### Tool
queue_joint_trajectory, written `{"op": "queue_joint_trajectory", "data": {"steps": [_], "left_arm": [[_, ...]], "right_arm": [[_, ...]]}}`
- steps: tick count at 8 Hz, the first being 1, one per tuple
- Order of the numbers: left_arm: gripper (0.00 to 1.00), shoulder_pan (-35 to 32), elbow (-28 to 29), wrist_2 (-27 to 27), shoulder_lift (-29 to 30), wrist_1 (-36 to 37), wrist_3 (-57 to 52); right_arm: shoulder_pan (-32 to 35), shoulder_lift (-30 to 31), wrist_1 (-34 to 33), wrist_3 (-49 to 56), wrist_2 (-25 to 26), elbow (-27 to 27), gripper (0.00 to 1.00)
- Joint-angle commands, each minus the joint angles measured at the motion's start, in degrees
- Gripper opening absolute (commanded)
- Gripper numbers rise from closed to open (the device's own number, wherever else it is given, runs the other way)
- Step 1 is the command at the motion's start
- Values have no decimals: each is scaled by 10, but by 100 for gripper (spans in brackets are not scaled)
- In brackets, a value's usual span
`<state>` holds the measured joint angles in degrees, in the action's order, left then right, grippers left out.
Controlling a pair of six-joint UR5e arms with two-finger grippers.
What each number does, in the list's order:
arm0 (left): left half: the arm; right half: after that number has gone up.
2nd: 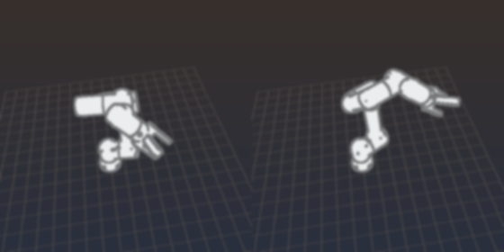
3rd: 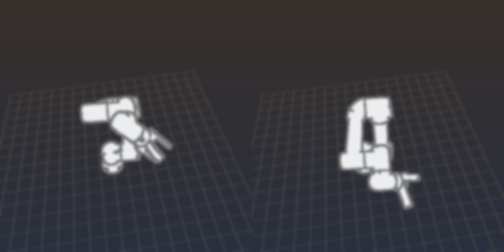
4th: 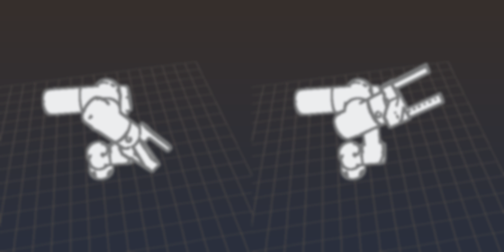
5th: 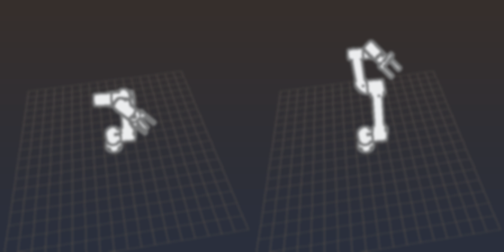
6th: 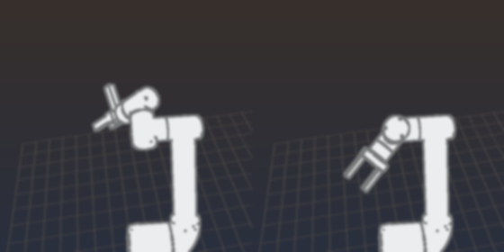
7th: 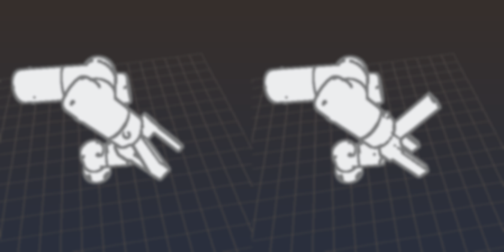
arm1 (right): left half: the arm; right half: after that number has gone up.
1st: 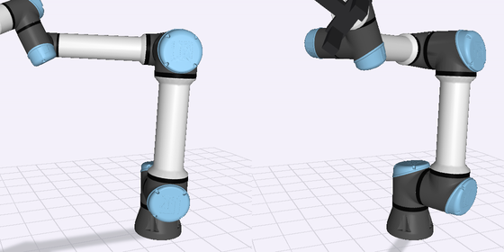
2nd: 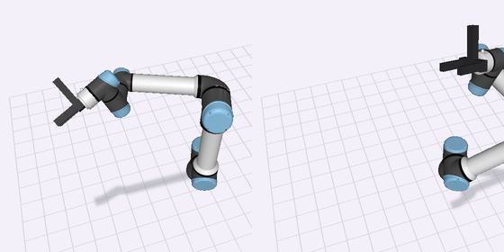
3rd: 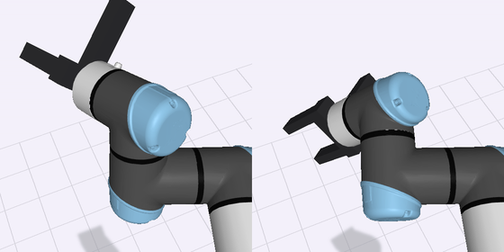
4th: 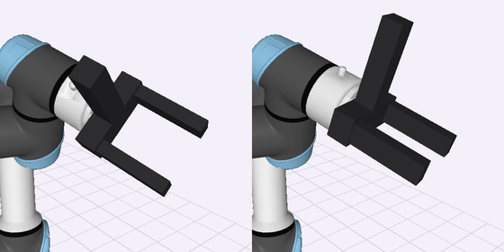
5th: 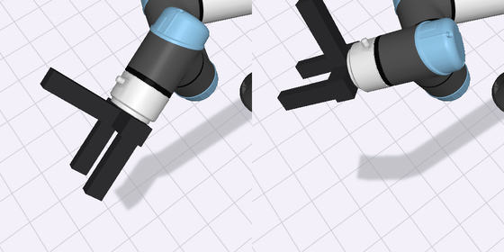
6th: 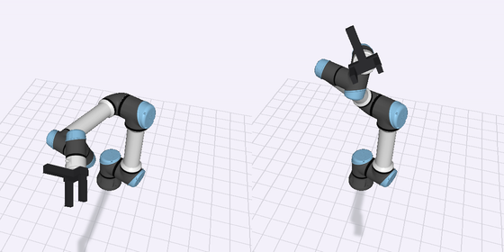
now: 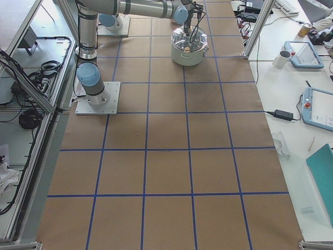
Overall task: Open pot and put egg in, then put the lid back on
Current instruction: 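Lower the glass lid onto the pot with the right gripper and release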
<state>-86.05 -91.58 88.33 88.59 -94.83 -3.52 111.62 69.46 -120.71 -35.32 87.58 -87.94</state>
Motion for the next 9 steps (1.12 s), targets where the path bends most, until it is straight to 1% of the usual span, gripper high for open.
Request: {"op": "queue_joint_trajectory", "data": {"steps": [1, 4, 5, 6, 8, 9], "left_arm": [[100, 0, 0, 0, 1, 2, 0], [100, 0, 0, 0, 2, 3, 1], [100, 0, 1, 0, 2, 2, 1], [100, 0, 1, 0, 2, 2, 1], [100, 0, 1, 0, 3, 3, 1], [100, 1, 2, 1, 3, 3, 1]], "right_arm": [[0, -5, 0, 2, 1, -1, 18], [-3, -5, 0, 32, 0, -1, 22], [-3, -5, -1, 34, 1, 0, 27], [-3, -5, -1, 32, 0, -1, 37], [-3, -5, -1, 34, 1, -2, 54], [-3, -4, -1, 32, 0, -2, 65]]}}
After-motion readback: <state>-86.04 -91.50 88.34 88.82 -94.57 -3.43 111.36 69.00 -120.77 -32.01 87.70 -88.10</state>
